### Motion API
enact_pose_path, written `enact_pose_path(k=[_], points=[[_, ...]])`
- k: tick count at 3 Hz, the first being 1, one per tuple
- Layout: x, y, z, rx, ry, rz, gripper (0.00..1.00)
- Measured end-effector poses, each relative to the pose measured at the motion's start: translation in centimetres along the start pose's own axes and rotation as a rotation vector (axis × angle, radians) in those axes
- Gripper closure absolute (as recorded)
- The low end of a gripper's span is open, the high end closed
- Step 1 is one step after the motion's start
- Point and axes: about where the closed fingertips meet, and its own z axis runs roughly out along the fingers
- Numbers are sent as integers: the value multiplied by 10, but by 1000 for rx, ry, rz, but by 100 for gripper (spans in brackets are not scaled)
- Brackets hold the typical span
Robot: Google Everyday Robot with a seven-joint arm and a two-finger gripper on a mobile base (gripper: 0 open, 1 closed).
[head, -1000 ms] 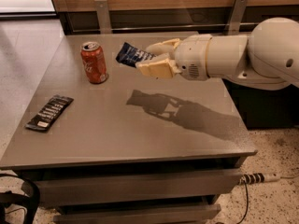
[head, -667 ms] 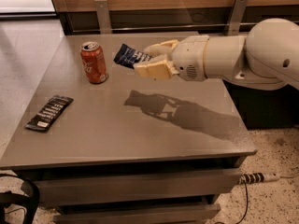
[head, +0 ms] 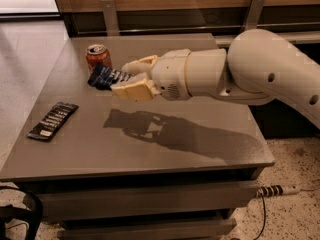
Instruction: Move rxbar blueberry near rxbar chocolate
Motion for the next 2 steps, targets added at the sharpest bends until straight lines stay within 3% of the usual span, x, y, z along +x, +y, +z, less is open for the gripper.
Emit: enact_pose_path(k=[2], points=[[31, 66, 51, -47, 149, 25, 100]])
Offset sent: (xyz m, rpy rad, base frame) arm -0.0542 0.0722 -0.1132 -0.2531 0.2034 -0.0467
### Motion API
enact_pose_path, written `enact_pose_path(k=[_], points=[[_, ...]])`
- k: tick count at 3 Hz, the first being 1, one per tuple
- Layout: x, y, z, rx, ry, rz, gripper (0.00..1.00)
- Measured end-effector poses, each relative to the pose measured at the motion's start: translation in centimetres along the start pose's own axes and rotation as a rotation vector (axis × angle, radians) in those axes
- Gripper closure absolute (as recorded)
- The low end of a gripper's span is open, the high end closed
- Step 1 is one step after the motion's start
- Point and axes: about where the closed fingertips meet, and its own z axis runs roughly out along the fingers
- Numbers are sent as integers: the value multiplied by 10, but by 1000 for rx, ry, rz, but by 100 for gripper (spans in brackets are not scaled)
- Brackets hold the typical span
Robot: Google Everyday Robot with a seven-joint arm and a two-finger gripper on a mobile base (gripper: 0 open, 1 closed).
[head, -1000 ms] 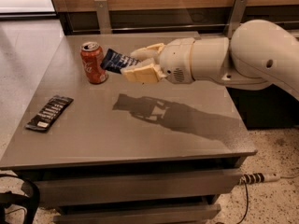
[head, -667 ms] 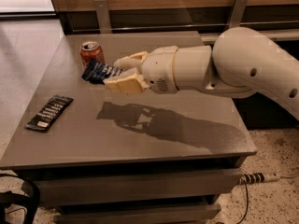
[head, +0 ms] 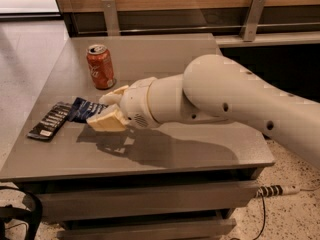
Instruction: Move rxbar blueberry near rxbar chocolate
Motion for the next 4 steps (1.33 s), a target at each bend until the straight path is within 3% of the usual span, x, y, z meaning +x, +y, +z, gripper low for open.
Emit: enact_pose_path(k=[1, 2, 3, 4], points=[[19, 11, 23, -10, 51, 32, 100], [22, 15, 29, -15, 61, 36, 87], [20, 16, 29, -16, 61, 32, 65], [17, 19, 30, -18, 62, 25, 32]])
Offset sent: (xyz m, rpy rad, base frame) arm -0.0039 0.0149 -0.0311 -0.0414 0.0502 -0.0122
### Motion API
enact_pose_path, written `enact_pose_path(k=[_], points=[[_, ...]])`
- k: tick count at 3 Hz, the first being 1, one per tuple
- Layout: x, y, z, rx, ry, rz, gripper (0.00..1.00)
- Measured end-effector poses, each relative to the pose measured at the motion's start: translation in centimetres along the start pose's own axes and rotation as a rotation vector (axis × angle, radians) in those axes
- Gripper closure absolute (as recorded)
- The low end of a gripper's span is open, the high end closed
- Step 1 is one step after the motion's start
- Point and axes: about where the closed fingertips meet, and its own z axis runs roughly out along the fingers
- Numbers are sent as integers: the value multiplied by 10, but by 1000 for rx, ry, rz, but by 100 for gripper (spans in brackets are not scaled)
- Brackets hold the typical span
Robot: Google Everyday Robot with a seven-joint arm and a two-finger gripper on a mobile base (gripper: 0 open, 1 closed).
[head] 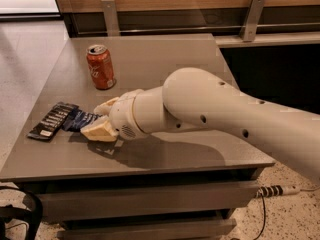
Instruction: Move rxbar blueberry near rxbar chocolate
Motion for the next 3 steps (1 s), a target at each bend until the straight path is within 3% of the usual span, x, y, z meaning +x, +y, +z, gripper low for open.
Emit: enact_pose_path(k=[1, 2, 3], points=[[-1, 1, 0, -1, 0, -4, 9], [-3, 3, 1, -2, 1, -7, 0], [-3, 3, 1, -2, 1, -8, 0]])
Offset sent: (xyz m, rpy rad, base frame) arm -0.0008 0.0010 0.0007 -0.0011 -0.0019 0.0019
